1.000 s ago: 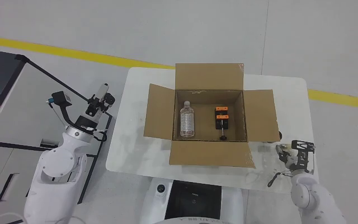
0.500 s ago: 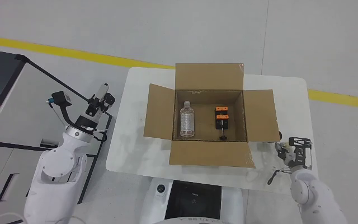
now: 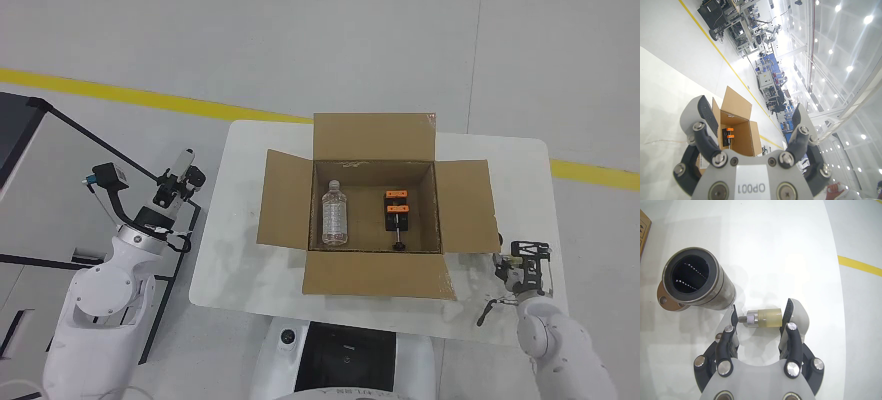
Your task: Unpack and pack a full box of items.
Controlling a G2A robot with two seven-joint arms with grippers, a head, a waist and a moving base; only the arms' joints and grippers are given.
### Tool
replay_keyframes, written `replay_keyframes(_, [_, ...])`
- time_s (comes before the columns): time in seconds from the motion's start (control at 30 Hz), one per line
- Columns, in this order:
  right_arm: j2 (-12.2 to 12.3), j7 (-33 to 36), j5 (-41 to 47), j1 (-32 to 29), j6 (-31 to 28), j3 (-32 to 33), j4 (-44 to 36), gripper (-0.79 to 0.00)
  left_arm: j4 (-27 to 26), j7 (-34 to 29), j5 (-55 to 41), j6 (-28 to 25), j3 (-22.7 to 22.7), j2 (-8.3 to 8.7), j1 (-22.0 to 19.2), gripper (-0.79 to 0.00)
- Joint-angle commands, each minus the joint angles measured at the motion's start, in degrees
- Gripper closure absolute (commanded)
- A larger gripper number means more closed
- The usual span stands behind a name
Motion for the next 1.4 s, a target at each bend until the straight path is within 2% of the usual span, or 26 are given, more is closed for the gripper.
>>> replay_keyframes(0.0, [-0.05, 0.08, 0.01, -0.12, 0.11, 0.02, 0.00, -0.357, 0.00, 0.00, 0.00, 0.00, 0.00, 0.00, 0.00, -0.785])
replay_keyframes(0.23, [-0.19, -0.47, 0.52, -0.93, 0.24, 0.69, -0.48, -0.259, 0.00, 0.00, 0.00, 0.00, 0.00, 0.00, 0.00, -0.785])
replay_keyframes(0.4, [-0.24, -0.84, 0.77, -1.51, -0.03, 1.34, -1.00, -0.234, 0.00, 0.00, 0.00, 0.00, 0.00, 0.00, 0.00, -0.785])
replay_keyframes(0.77, [-0.33, -0.01, 0.63, -1.54, -1.34, 1.90, -1.00, -0.296, 0.00, 0.00, 0.00, 0.00, 0.00, 0.00, 0.00, -0.785])
replay_keyframes(1.1, [-0.49, 0.37, 0.75, -1.06, -2.20, 1.90, -0.65, -0.200, 0.00, 0.00, 0.00, 0.00, 0.00, 0.00, 0.00, -0.785])
replay_keyframes(1.37, [-0.62, 1.06, 0.75, -0.70, -2.92, 1.67, -0.48, -0.228, 0.00, 0.00, 0.00, 0.00, 0.00, 0.00, 0.00, -0.785])
